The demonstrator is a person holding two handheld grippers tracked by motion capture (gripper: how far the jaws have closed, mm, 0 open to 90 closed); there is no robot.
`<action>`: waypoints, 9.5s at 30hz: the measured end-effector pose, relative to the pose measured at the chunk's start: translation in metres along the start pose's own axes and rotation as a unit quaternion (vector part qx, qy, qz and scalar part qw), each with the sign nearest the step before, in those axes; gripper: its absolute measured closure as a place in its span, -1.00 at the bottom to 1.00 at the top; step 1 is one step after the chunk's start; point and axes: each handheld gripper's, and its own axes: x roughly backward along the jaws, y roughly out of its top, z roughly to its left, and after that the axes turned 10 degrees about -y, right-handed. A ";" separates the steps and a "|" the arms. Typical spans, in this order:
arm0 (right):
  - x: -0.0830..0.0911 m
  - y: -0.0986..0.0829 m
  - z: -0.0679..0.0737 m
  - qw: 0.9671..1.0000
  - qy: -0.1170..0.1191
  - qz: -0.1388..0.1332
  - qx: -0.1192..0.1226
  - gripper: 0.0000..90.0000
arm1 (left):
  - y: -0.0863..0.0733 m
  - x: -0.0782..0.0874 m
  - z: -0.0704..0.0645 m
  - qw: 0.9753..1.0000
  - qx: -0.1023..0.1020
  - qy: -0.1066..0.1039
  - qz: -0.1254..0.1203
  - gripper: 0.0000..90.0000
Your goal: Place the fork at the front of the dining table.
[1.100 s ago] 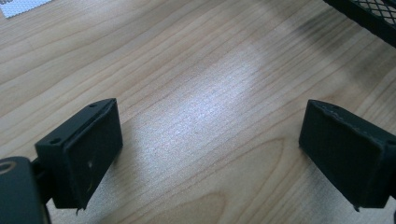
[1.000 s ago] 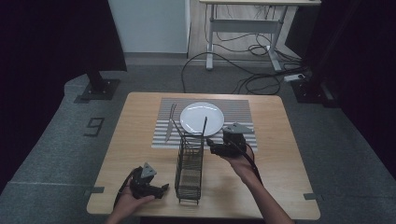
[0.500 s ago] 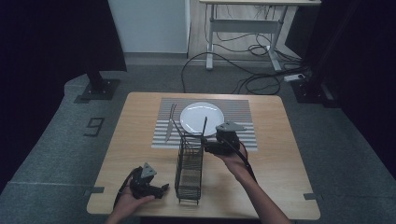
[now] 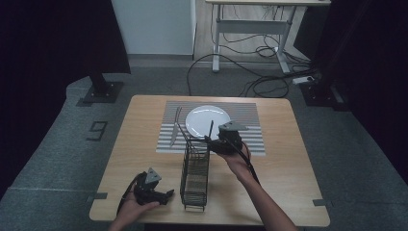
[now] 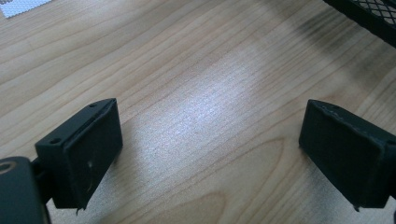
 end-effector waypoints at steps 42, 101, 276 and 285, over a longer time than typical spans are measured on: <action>0.015 0.007 0.024 0.996 0.050 -0.046 0.049 0.86 | 0.000 0.000 0.000 1.000 -0.001 -0.001 0.001 -0.87; 0.073 0.015 -0.090 0.989 -0.055 -0.128 -0.040 0.92 | 0.000 0.000 0.000 1.000 0.000 0.000 0.000 -0.86; -0.107 -0.063 -0.140 0.981 -0.156 0.073 -0.086 0.44 | -0.001 0.001 0.000 1.000 -0.001 -0.001 0.000 -0.86; -0.077 -0.070 -0.142 0.985 -0.141 0.080 -0.056 0.60 | -0.001 0.001 0.000 1.000 -0.001 -0.001 0.000 -0.86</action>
